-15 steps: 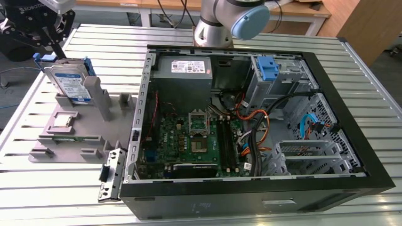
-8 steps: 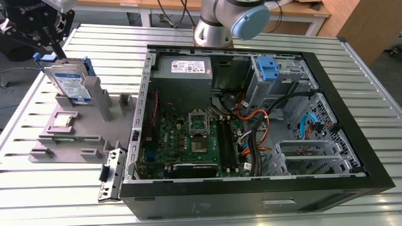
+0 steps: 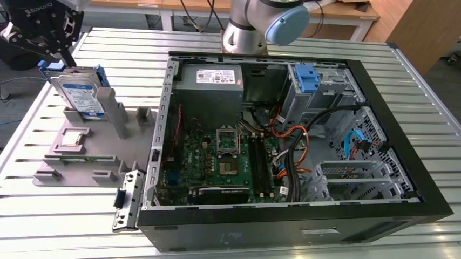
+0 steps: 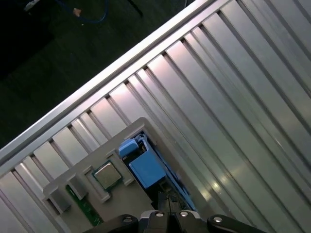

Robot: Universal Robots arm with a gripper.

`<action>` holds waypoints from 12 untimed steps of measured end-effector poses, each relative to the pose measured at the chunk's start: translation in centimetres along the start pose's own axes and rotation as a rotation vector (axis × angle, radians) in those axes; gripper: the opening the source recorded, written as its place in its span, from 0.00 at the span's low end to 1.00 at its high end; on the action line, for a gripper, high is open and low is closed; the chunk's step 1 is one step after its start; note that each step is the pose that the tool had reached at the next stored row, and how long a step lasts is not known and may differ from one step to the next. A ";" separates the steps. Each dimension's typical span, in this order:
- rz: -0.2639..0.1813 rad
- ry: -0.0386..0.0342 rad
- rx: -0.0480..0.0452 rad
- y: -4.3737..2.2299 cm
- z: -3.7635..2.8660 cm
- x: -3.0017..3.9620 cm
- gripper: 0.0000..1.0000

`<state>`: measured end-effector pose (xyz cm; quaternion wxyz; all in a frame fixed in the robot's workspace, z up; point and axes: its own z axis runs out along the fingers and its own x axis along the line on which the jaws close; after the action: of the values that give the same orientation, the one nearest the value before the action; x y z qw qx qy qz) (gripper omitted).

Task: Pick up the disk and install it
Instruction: 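Pick up the disk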

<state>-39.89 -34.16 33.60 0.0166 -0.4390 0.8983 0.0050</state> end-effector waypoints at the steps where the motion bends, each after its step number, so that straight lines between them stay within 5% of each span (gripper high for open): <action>1: -0.013 -0.0001 -0.0004 0.00 0.00 0.00 0.10; 8: -0.022 -0.0001 -0.0008 0.00 0.00 0.00 0.10; 12: -0.070 -0.0003 -0.0024 0.00 0.02 0.00 0.10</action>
<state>-39.89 -34.16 33.59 0.0164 -0.4701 0.8825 0.0056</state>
